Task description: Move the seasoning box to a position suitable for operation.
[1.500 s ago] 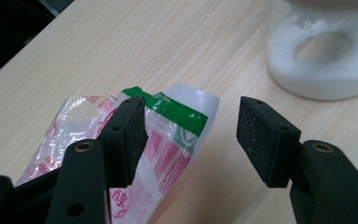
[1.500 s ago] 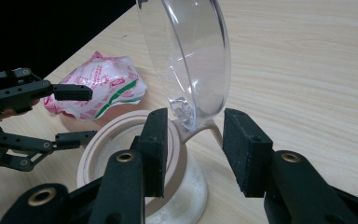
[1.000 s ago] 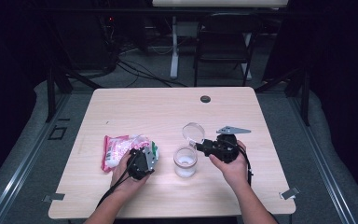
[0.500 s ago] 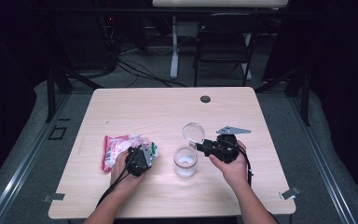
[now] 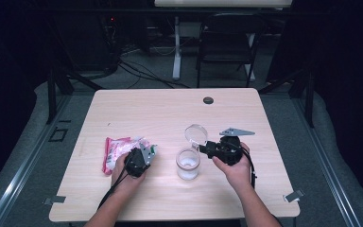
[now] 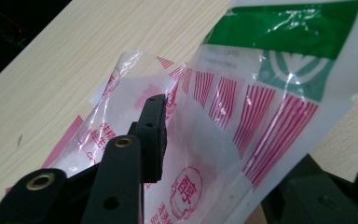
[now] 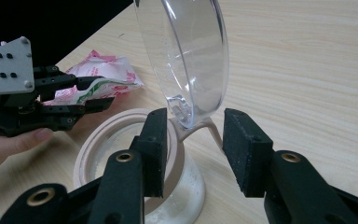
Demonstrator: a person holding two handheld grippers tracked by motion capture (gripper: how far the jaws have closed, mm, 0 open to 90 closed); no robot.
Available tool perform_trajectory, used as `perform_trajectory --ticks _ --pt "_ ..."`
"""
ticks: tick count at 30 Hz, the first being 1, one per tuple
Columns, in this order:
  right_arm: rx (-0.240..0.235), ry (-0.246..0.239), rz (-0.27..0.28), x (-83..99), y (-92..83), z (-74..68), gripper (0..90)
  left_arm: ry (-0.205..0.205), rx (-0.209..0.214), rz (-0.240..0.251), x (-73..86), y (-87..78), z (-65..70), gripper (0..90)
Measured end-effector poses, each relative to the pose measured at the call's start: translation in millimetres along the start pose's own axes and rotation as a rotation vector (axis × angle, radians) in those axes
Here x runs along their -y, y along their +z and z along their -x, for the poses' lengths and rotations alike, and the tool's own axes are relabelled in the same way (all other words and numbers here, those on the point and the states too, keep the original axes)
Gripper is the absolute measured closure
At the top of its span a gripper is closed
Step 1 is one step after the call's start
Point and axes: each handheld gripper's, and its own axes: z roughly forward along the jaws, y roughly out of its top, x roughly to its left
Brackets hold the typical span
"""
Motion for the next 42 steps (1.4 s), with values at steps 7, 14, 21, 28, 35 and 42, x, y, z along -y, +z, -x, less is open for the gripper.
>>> perform_trajectory --ticks 7,14,21,28,35,42 --pt "0.0 0.0 0.002 0.0 -0.2 -0.1 60.7 -0.107 0.087 -0.006 3.0 1.6 -12.5 68.6" --pt "0.0 -0.002 0.001 0.1 -0.1 -0.1 60.6 -0.225 0.15 -0.006 8.2 3.1 -28.0 74.6" --pt "0.0 -0.002 -0.001 0.4 0.2 -0.2 60.7 -0.284 0.188 0.002 11.3 4.1 -36.4 79.7" --pt "0.001 -0.003 -0.003 0.4 0.2 0.0 60.7 -0.335 0.225 0.0 14.2 4.4 -44.0 85.7" --pt "0.0 -0.002 -0.008 0.7 0.6 0.0 60.7 -0.351 0.229 -0.005 15.4 3.8 -46.7 89.5" --pt "0.0 0.0 -0.006 0.7 0.3 0.2 60.6 -0.368 0.239 0.004 16.3 2.9 -49.8 89.7"
